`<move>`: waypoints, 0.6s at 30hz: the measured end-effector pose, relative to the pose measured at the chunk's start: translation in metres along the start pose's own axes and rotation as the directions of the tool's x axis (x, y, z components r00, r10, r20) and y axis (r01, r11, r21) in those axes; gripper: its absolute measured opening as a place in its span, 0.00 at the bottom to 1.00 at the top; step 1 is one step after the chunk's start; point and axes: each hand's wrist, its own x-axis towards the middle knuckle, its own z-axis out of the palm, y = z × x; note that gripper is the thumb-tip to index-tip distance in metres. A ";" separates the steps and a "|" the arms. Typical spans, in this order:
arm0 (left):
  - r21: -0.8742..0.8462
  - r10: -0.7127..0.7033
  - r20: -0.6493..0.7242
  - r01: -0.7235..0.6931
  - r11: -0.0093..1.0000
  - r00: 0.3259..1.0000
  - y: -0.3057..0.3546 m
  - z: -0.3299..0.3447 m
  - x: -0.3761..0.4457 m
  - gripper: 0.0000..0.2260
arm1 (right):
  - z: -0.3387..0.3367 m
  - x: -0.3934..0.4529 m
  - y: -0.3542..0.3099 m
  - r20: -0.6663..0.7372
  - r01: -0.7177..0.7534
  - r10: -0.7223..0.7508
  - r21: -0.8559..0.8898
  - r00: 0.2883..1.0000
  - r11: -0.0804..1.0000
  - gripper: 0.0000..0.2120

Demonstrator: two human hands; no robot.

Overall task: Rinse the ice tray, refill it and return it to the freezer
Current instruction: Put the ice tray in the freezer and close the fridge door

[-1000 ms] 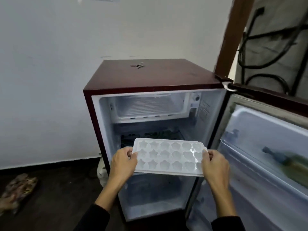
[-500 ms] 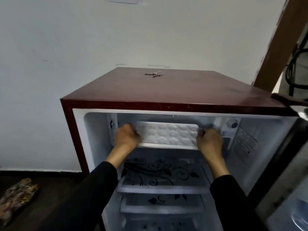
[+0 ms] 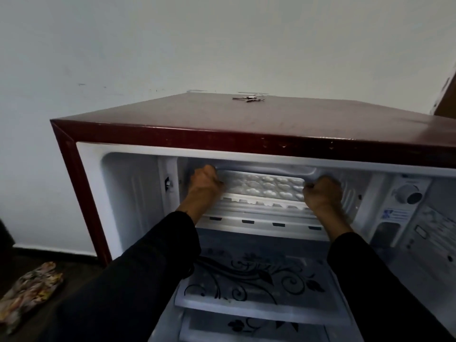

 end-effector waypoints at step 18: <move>0.116 0.170 0.022 -0.171 0.978 0.985 0.007 -0.013 -0.027 0.11 | -0.006 -0.014 -0.013 0.010 -0.001 0.001 0.018 1.000 1.000 0.19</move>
